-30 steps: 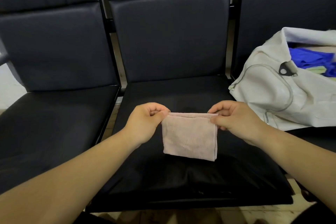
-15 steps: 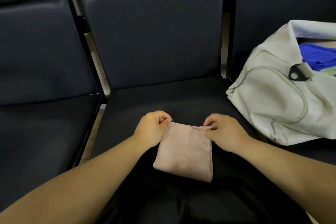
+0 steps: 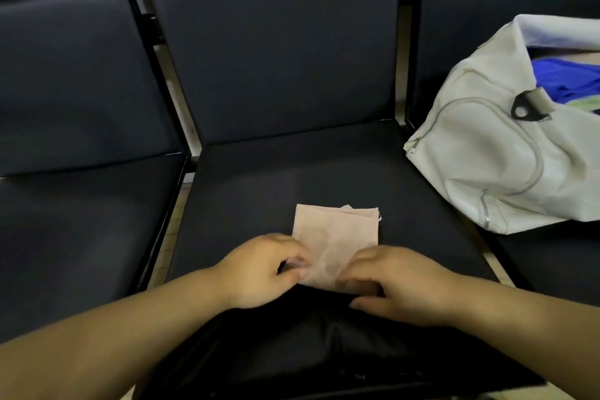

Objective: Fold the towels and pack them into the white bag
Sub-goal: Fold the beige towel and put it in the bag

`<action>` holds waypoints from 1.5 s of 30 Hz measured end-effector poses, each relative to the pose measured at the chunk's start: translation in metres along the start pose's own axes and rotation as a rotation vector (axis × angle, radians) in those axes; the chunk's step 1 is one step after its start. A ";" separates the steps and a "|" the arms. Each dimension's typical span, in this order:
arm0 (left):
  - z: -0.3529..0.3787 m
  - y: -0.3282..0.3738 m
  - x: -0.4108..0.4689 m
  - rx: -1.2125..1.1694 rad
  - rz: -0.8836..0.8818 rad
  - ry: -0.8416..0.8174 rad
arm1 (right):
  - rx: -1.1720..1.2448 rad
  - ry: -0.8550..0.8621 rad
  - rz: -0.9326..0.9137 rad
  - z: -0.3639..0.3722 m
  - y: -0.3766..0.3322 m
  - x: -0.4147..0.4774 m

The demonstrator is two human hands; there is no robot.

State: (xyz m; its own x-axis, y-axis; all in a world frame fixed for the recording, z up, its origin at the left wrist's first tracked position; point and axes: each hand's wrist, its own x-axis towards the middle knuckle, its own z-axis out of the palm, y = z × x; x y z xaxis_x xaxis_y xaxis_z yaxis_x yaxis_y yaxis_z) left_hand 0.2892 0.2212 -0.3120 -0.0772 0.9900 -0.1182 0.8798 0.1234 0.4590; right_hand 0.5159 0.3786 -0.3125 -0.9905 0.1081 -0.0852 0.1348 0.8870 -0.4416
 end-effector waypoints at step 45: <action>0.035 0.010 0.011 -0.230 -0.222 0.070 | 0.228 -0.260 0.265 -0.040 0.037 0.030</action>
State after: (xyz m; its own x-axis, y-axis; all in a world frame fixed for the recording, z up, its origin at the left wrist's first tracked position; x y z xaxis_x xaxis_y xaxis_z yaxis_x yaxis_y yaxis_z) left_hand 0.3135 0.2314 -0.3397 -0.2942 0.9386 -0.1800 0.7098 0.3407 0.6166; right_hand 0.4900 0.4329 -0.2961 -0.8846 0.1763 -0.4318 0.4153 0.7191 -0.5571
